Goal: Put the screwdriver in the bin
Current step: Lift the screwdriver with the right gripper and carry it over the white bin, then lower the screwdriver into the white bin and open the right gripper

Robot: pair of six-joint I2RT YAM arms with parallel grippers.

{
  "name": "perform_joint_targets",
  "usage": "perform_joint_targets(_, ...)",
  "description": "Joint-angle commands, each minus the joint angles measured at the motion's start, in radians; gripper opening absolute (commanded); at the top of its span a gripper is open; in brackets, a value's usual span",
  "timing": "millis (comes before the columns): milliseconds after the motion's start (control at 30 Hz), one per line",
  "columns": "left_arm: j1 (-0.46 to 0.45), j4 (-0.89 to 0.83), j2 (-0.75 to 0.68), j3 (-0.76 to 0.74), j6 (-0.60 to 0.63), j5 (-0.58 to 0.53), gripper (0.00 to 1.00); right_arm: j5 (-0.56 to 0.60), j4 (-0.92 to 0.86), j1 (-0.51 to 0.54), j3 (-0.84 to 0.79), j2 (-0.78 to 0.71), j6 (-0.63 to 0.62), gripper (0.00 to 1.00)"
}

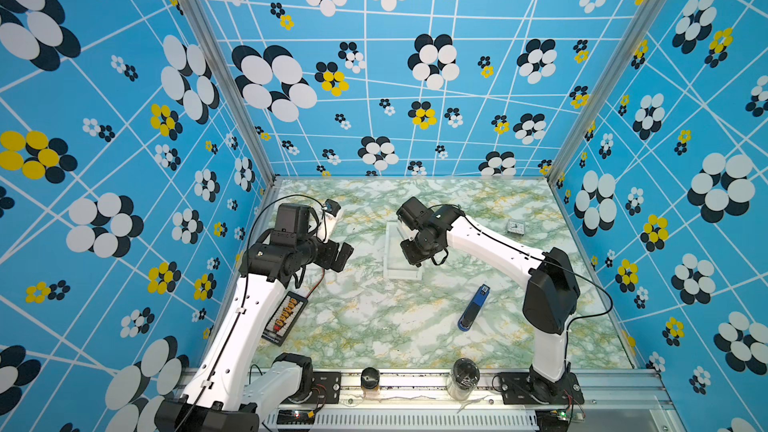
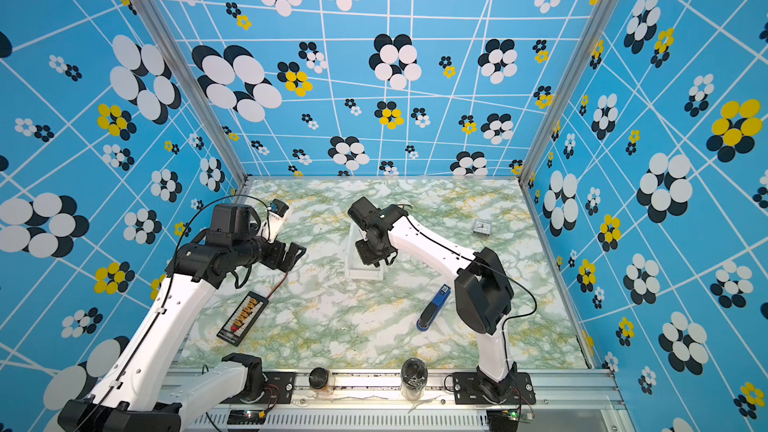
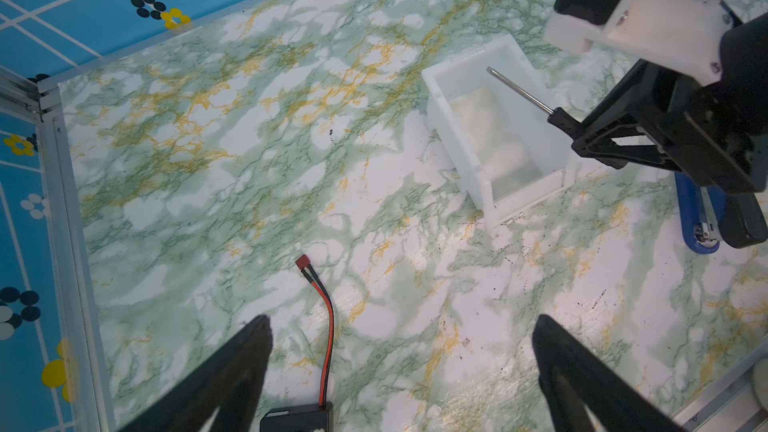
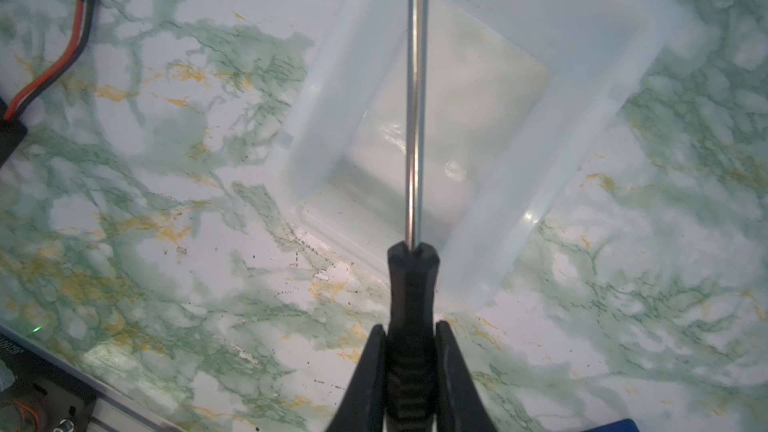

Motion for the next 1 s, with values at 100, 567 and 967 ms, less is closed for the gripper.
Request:
perform_joint_targets(100,-0.009,0.009,-0.017,0.005,-0.012,0.024,0.99,-0.021,-0.002,-0.006,0.089,0.096,-0.004,0.19)
perform_joint_targets(567,-0.009,0.009,-0.022,0.001,-0.022,0.048,0.99,-0.02,0.013,-0.016,0.198,0.269,0.012,0.19)
perform_joint_targets(967,-0.008,0.009,-0.022,-0.009,-0.024,0.055,0.99,-0.015,0.032,-0.023,0.232,0.346,0.014,0.21)
